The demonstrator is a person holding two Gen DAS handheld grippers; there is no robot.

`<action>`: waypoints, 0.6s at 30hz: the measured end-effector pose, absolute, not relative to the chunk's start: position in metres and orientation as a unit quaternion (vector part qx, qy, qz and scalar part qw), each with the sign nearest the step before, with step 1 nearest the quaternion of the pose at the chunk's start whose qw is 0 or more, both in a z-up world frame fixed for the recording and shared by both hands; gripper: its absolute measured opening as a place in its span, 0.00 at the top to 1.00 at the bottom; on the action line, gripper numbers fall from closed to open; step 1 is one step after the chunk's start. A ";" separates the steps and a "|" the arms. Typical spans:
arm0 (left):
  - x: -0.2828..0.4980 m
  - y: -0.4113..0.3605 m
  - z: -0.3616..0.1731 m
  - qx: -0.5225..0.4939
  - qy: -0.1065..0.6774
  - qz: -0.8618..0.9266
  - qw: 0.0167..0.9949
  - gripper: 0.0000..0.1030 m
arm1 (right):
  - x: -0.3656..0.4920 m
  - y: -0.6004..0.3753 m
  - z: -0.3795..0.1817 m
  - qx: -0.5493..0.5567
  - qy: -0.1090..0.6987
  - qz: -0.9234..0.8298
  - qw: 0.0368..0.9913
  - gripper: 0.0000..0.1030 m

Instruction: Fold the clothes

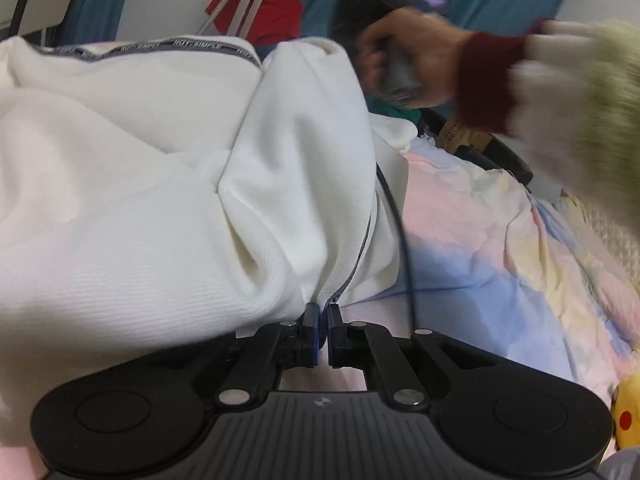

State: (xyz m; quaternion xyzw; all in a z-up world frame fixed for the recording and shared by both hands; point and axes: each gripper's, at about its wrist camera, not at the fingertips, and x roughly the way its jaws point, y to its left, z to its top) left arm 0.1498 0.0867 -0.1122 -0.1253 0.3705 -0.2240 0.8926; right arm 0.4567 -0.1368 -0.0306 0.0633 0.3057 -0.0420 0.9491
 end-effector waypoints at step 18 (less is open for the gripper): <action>0.038 0.100 -0.031 -0.064 0.249 -0.302 0.918 0.87 | 0.110 -0.408 -0.111 0.418 0.280 -0.154 0.851 0.94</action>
